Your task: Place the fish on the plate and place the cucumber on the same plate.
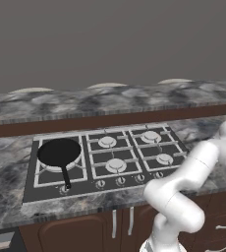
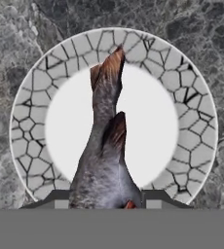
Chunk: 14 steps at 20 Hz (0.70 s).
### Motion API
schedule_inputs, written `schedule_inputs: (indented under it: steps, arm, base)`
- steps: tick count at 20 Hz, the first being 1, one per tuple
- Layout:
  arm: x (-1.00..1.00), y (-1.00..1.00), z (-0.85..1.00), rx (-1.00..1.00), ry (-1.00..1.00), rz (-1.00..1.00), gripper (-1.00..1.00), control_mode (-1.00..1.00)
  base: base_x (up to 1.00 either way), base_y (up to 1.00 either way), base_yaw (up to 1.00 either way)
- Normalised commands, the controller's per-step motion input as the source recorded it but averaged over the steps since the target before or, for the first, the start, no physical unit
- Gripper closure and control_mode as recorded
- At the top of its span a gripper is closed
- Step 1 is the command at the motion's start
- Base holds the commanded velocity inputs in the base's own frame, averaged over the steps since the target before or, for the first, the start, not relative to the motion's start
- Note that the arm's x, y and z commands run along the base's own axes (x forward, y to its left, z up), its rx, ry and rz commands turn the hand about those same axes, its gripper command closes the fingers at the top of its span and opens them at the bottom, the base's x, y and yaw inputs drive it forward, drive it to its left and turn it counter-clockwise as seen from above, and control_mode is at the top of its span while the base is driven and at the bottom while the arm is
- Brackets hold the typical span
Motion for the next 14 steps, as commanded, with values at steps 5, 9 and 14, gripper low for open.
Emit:
schedule_inputs:
  steps: [5,9,14]
  arm:
    - [0.18,-0.26,-0.24,0.00,0.02,0.00,1.00,-1.00]
    - [0.16,-0.21,-0.21,0.02,0.04,0.00,1.00,-1.00]
    - [0.16,-0.22,-0.12,0.06,0.06,0.00,1.00,-1.00]
  base:
    - [0.00,0.00,0.00]
    - [0.00,0.00,0.00]
    - [0.00,0.00,0.00]
